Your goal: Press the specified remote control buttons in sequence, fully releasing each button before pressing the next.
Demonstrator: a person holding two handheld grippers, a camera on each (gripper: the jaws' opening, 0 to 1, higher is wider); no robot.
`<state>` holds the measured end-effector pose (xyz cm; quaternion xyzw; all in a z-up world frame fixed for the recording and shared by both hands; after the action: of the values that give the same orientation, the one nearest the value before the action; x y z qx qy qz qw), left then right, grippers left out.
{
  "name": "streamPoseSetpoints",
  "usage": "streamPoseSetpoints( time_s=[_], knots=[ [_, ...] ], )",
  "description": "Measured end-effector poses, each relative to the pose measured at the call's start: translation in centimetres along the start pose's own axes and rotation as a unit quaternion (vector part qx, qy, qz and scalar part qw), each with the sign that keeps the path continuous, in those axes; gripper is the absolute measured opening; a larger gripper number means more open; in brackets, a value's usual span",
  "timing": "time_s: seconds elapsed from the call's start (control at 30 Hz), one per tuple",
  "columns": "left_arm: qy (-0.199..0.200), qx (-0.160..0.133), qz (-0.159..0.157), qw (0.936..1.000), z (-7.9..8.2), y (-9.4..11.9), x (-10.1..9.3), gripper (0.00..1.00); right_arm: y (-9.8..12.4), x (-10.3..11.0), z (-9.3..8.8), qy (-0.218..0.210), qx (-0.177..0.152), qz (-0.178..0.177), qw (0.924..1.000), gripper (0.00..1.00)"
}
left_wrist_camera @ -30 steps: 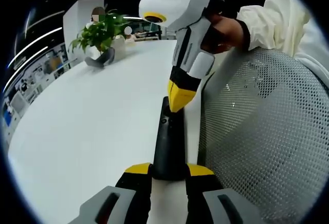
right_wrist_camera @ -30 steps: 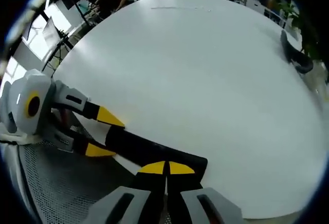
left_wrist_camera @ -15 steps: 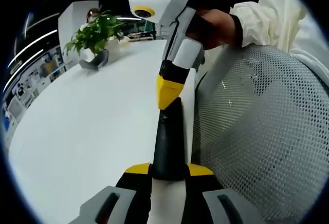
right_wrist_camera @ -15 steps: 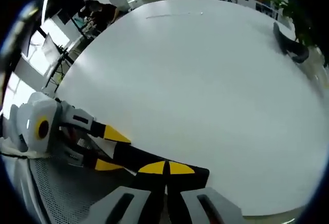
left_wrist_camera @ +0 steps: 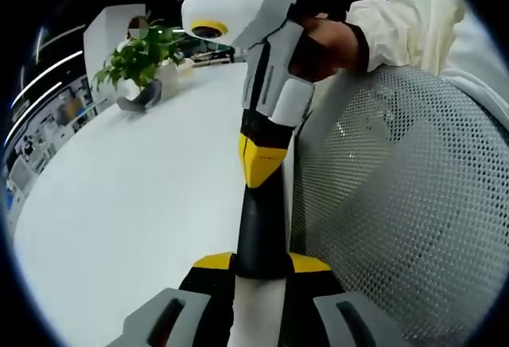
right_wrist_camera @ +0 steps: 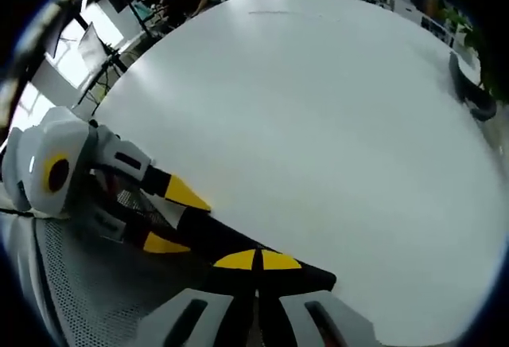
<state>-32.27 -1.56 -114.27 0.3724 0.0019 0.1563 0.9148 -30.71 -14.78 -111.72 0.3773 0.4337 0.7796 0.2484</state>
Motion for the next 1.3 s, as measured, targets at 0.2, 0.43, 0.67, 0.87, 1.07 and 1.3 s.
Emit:
streamPoseSetpoints(
  time_s=[0.2, 0.43, 0.67, 0.87, 1.07, 1.3],
  knots=[
    [0.001, -0.001, 0.000, 1.0000, 0.04, 0.06, -0.07, 0.24, -0.23, 0.16, 0.05, 0.034, 0.000, -0.017, 0.9993, 0.00],
    [0.000, -0.002, -0.001, 1.0000, 0.03, 0.05, -0.11, 0.24, -0.38, 0.22, 0.03, 0.065, 0.003, -0.027, 0.9975, 0.00],
    [0.001, -0.003, 0.000, 1.0000, -0.03, 0.12, -0.19, 0.24, -0.40, 0.25, 0.07, 0.081, 0.004, -0.033, 0.9961, 0.00],
    [0.002, -0.004, 0.000, 1.0000, -0.10, 0.18, -0.24, 0.24, -0.47, 0.12, 0.10, 0.076, 0.001, -0.030, 0.9967, 0.00],
    [0.002, -0.005, 0.001, 1.0000, -0.11, 0.24, -0.29, 0.24, -0.28, -0.19, 0.16, 0.039, -0.007, -0.018, 0.9991, 0.00],
    [0.001, -0.004, 0.000, 1.0000, -0.06, 0.23, -0.29, 0.24, -0.13, -0.30, 0.06, 0.016, -0.011, -0.015, 0.9997, 0.00]
  ],
)
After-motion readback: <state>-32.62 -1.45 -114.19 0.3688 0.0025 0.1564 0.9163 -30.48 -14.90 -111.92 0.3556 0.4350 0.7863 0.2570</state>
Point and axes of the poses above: the point that each gripper's makers call its tool centre point, and the gripper's own axes: y roughly backward along the fingers, x roughly to its left, z roughly out of its top, the point moved 8 cm from there along y, roughly backward along the fingers, and after that the axes turned 9 degrees about z, right-handed, at the moved point
